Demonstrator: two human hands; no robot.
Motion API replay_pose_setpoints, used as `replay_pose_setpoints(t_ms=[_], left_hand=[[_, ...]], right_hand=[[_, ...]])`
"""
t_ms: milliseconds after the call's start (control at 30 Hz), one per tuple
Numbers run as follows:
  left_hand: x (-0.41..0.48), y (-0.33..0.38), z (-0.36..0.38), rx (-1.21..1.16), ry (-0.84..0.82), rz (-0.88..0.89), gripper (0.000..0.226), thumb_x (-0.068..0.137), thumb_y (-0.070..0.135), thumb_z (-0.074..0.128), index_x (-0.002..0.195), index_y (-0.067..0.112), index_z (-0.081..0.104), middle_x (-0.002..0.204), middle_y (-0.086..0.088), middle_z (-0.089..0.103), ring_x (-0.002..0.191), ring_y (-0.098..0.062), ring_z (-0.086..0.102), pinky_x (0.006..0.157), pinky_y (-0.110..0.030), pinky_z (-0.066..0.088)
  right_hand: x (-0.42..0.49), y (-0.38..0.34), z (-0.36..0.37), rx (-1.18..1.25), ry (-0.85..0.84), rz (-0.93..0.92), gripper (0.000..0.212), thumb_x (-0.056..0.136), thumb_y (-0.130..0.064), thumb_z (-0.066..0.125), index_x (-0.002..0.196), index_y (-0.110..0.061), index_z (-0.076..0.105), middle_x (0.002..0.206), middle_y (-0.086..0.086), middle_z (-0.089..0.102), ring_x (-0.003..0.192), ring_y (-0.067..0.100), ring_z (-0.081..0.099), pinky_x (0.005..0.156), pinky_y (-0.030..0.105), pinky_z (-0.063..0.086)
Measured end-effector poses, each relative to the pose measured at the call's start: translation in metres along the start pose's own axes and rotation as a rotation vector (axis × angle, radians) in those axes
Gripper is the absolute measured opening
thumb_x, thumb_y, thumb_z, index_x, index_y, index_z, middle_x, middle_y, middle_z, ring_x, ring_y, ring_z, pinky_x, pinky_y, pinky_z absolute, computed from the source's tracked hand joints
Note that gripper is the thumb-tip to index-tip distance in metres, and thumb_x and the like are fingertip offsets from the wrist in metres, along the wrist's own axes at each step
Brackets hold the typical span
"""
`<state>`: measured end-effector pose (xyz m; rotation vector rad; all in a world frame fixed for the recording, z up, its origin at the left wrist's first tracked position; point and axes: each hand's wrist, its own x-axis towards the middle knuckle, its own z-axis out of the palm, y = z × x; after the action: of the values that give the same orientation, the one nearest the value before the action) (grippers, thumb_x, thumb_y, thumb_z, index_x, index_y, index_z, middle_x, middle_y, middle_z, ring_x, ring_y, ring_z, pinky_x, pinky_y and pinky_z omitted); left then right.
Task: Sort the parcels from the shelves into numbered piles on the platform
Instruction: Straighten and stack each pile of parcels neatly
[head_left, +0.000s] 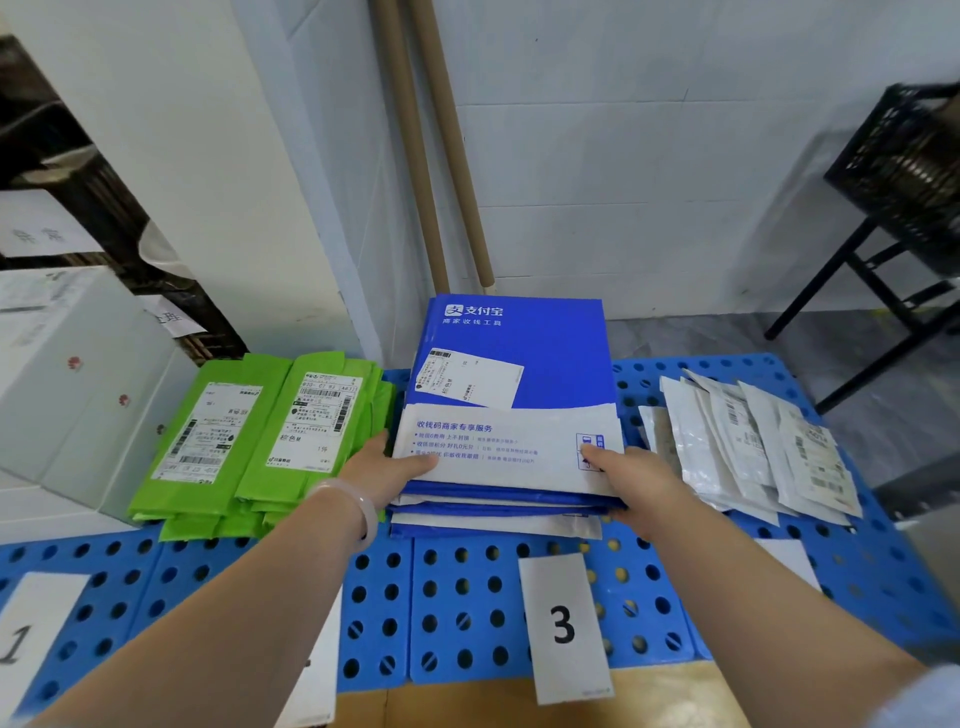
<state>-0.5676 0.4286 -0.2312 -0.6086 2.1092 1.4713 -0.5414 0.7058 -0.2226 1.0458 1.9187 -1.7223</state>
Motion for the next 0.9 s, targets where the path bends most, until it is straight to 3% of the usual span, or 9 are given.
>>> replay_pose_setpoints(t_ms=[67, 100, 200, 300, 367, 533, 733, 900], left_hand=[[0.003, 0.000, 0.001, 0.025, -0.104, 0.019, 0.047, 0.079, 0.036, 0.073, 0.122, 0.027, 0.057, 0.124, 0.002, 0.064, 0.111, -0.024, 0.060, 0.104, -0.046, 0.043], [0.004, 0.001, 0.002, 0.026, -0.138, 0.030, 0.041, 0.082, 0.036, 0.070, 0.121, 0.027, 0.059, 0.121, 0.003, 0.065, 0.111, -0.023, 0.061, 0.105, -0.046, 0.042], [0.007, -0.001, 0.006, -0.037, -0.139, 0.023, 0.048, 0.083, 0.037, 0.069, 0.126, 0.023, 0.054, 0.121, 0.002, 0.064, 0.112, -0.023, 0.059, 0.103, -0.043, 0.043], [0.008, -0.004, 0.008, -0.072, -0.105, 0.045, 0.034, 0.088, 0.029, 0.066, 0.120, 0.021, 0.056, 0.115, 0.001, 0.065, 0.108, -0.022, 0.060, 0.095, -0.038, 0.047], [0.010, -0.005, 0.008, -0.045, -0.084, 0.068, 0.030, 0.087, 0.028, 0.067, 0.115, 0.021, 0.059, 0.112, 0.002, 0.066, 0.105, -0.022, 0.061, 0.098, -0.039, 0.046], [0.013, -0.011, 0.010, -0.080, -0.083, 0.028, 0.041, 0.086, 0.034, 0.068, 0.120, 0.023, 0.049, 0.116, 0.002, 0.062, 0.109, -0.024, 0.058, 0.096, -0.039, 0.044], [0.020, -0.017, 0.013, -0.099, -0.044, 0.006, 0.043, 0.085, 0.034, 0.068, 0.123, 0.022, 0.050, 0.116, 0.000, 0.062, 0.108, -0.026, 0.058, 0.096, -0.042, 0.045], [0.016, -0.017, 0.016, -0.138, -0.041, -0.009, 0.065, 0.070, 0.042, 0.073, 0.128, 0.025, 0.049, 0.117, 0.002, 0.063, 0.109, -0.026, 0.059, 0.100, -0.047, 0.046]], right_hand=[[-0.001, -0.002, 0.000, -0.033, 0.011, 0.005, 0.024, 0.086, -0.034, 0.068, 0.100, -0.016, 0.058, 0.111, 0.010, 0.063, 0.103, 0.032, 0.060, 0.089, 0.053, 0.053], [-0.003, -0.004, 0.001, -0.050, 0.015, 0.005, 0.021, 0.087, -0.033, 0.067, 0.096, -0.018, 0.057, 0.110, 0.010, 0.063, 0.103, 0.033, 0.060, 0.089, 0.053, 0.053], [-0.006, -0.010, 0.001, -0.090, 0.026, -0.015, 0.013, 0.089, -0.028, 0.063, 0.087, -0.019, 0.054, 0.105, 0.011, 0.064, 0.103, 0.035, 0.061, 0.088, 0.056, 0.053], [-0.008, -0.013, 0.003, -0.118, 0.037, -0.015, 0.012, 0.090, -0.026, 0.062, 0.086, -0.018, 0.054, 0.103, 0.010, 0.063, 0.103, 0.035, 0.061, 0.088, 0.057, 0.053], [-0.007, -0.012, 0.004, -0.123, 0.041, 0.006, 0.012, 0.090, -0.027, 0.061, 0.088, -0.018, 0.053, 0.105, 0.011, 0.062, 0.103, 0.034, 0.060, 0.089, 0.056, 0.053], [-0.007, -0.006, 0.004, -0.121, 0.033, 0.093, 0.032, 0.091, -0.038, 0.059, 0.112, -0.015, 0.051, 0.113, 0.008, 0.055, 0.105, 0.029, 0.053, 0.093, 0.051, 0.050], [-0.012, 0.003, -0.003, -0.133, -0.050, 0.180, 0.054, 0.085, -0.059, 0.060, 0.118, -0.017, 0.052, 0.106, 0.007, 0.059, 0.093, 0.030, 0.061, 0.094, 0.054, 0.048], [-0.009, 0.007, -0.005, -0.040, -0.074, 0.184, 0.056, 0.080, -0.056, 0.067, 0.118, -0.016, 0.056, 0.106, 0.008, 0.059, 0.090, 0.026, 0.058, 0.090, 0.055, 0.051]])
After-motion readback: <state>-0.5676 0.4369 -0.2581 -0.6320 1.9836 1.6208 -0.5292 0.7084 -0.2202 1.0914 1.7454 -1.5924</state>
